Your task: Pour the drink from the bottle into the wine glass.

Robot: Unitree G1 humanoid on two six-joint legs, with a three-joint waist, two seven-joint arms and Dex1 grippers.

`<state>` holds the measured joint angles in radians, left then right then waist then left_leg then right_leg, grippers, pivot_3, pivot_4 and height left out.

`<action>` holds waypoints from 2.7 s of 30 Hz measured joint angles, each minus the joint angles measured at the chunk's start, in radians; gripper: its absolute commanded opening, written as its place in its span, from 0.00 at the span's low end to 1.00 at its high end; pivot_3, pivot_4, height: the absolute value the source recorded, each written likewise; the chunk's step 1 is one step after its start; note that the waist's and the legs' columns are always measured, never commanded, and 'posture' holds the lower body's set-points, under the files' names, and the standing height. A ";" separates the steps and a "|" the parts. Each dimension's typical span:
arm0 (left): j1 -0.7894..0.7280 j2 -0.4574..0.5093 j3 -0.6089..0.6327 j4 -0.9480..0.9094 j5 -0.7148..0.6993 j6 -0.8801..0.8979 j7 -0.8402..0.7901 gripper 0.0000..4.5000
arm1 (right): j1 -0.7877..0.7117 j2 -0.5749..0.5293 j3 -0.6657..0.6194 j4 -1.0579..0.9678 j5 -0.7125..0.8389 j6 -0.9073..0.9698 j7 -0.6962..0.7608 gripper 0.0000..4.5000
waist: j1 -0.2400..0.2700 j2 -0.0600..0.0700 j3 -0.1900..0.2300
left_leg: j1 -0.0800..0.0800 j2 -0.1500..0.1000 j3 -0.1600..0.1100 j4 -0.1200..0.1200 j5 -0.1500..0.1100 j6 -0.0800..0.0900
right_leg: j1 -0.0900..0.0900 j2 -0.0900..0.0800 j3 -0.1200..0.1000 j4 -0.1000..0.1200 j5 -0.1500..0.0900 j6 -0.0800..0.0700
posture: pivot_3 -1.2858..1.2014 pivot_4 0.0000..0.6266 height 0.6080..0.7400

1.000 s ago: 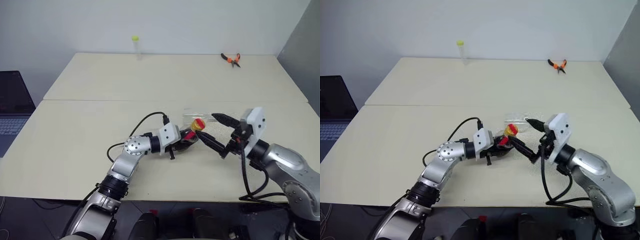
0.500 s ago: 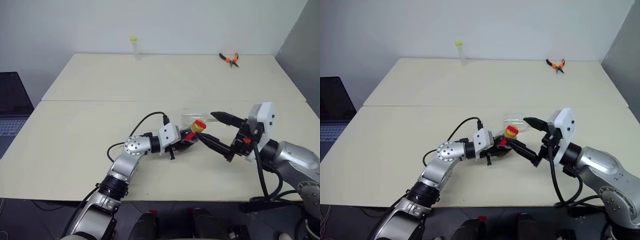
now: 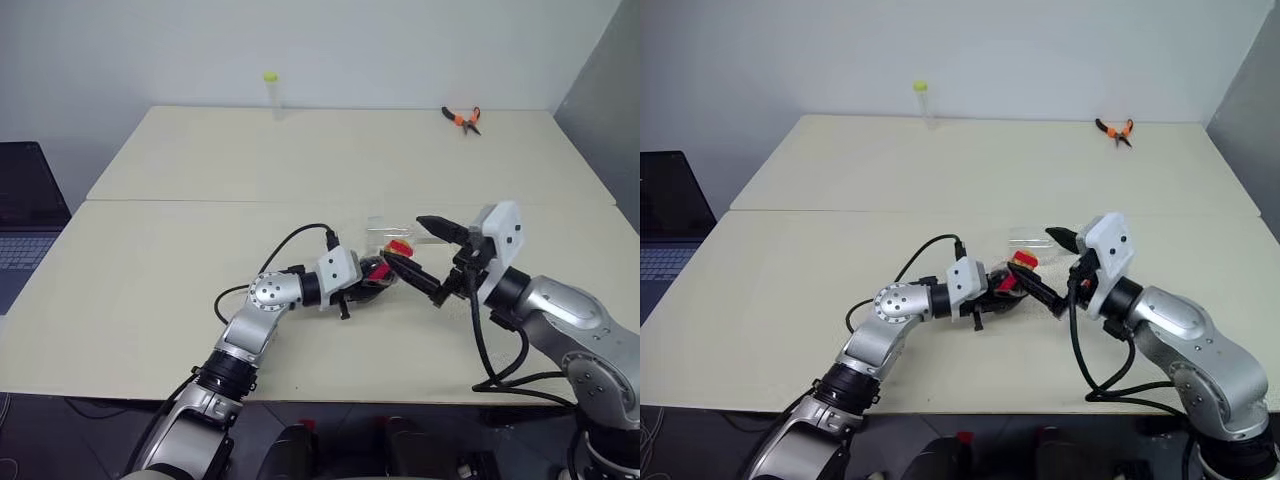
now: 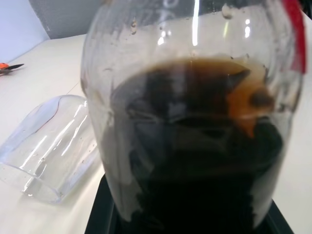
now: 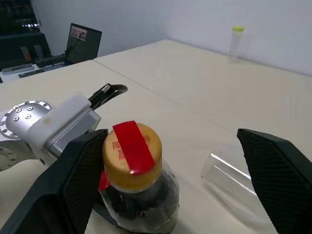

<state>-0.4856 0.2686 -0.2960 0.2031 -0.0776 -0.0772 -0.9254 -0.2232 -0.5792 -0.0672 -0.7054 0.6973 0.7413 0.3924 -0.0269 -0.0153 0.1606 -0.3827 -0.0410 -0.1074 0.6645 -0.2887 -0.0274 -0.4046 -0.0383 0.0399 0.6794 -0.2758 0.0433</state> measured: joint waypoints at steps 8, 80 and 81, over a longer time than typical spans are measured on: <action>0.000 0.001 0.000 0.000 0.000 0.000 -0.002 0.25 | 0.082 -0.042 -0.107 -0.022 0.120 0.031 0.036 1.00 | 0.000 0.000 0.000 | 0.000 0.000 0.000 0.000 0.000 0.000 | 0.000 0.000 0.000 0.000 0.000 0.000 | 0.52 0.24 1.00; 0.048 -0.021 0.028 -0.047 -0.124 0.050 -0.026 0.22 | 0.398 -0.063 -0.151 0.304 -0.196 -0.259 0.083 0.27 | -0.003 0.000 0.000 | 0.002 0.001 0.002 0.000 0.000 0.000 | 0.001 0.001 0.001 0.001 0.000 0.000 | 0.52 0.24 1.00; 0.048 -0.021 0.030 -0.051 -0.130 0.055 -0.026 0.22 | 0.388 -0.045 -0.141 0.335 -0.211 -0.274 0.086 0.27 | -0.003 0.001 0.000 | 0.002 0.001 0.002 0.000 0.000 0.000 | 0.001 0.001 0.001 0.001 0.000 0.000 | 0.52 0.24 1.00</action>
<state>-0.4378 0.2476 -0.2655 0.1521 -0.2072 -0.0224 -0.9513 0.1651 -0.6244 -0.2085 -0.3701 0.4859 0.4677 0.4787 -0.0301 -0.0148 0.1603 -0.3810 -0.0404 -0.1056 0.6641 -0.2888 -0.0271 -0.4038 -0.0372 0.0413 0.6802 -0.2760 0.0435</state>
